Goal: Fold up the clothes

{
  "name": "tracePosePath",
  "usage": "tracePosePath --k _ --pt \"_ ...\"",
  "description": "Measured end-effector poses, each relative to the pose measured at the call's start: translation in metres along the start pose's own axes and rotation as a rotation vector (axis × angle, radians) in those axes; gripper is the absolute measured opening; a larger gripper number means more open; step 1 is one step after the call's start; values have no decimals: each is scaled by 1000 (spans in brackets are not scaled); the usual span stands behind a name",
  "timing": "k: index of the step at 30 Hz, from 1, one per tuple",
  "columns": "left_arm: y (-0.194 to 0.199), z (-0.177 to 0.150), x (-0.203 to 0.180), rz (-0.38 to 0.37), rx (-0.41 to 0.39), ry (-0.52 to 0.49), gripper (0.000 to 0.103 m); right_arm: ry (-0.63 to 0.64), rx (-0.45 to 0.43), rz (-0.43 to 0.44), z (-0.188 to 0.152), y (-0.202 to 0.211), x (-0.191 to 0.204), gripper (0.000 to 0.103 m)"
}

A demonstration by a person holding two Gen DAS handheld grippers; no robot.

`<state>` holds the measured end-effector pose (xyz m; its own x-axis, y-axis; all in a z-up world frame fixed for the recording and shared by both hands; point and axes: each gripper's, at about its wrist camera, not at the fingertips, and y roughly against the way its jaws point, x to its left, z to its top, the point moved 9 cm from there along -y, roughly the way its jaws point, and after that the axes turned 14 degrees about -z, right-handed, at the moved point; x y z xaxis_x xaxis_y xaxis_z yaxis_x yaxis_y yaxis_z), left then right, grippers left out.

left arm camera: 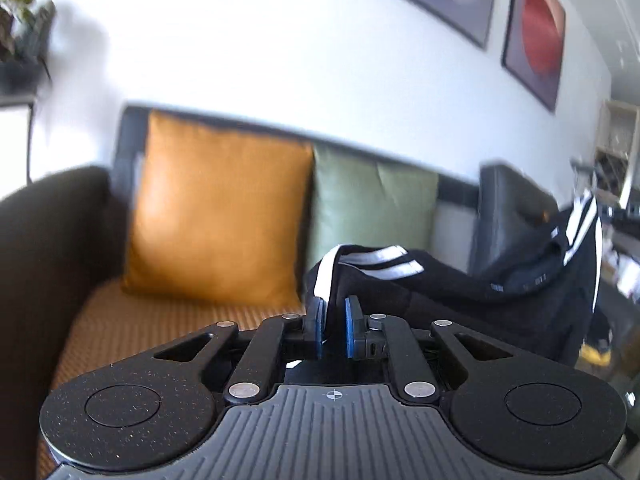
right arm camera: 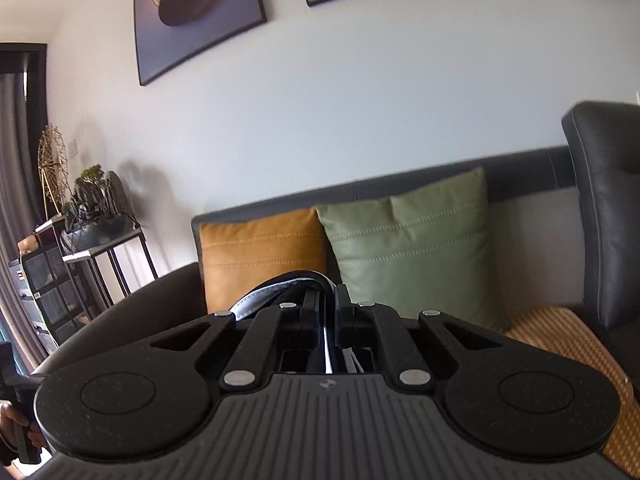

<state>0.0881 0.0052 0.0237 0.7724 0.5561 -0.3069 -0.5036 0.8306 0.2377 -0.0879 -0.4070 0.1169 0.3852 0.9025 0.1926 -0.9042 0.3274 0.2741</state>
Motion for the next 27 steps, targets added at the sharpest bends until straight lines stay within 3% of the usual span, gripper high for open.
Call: tracePosePath --k 5,9,11,14,18,21,23,24,25,27 --pt "10 49 16 57 -156 38 5 26 -41 18 31 -6 14 8" --pt "-8 81 47 127 -271 90 0 17 -8 -19 44 -58 16 8" --pt "-29 90 67 144 -270 129 0 26 13 -55 45 -94 15 8" --pt "-86 76 98 210 -138 122 0 40 75 -98 32 -159 14 8" --pt "-154 13 128 219 59 116 1 89 184 -196 -17 -254 9 8" --pt "-195 -45 146 213 197 147 24 124 267 -274 -57 -323 3 8" --pt "-219 -76 157 204 296 153 32 111 343 -346 -94 -357 -19 8" --pt "-230 -91 162 199 345 156 42 99 385 -381 -113 -372 -30 9" --pt "-239 -101 164 193 379 136 54 97 411 -400 -126 -382 -38 9" --pt "-257 -119 169 178 446 97 64 117 420 -391 -135 -387 -47 14"
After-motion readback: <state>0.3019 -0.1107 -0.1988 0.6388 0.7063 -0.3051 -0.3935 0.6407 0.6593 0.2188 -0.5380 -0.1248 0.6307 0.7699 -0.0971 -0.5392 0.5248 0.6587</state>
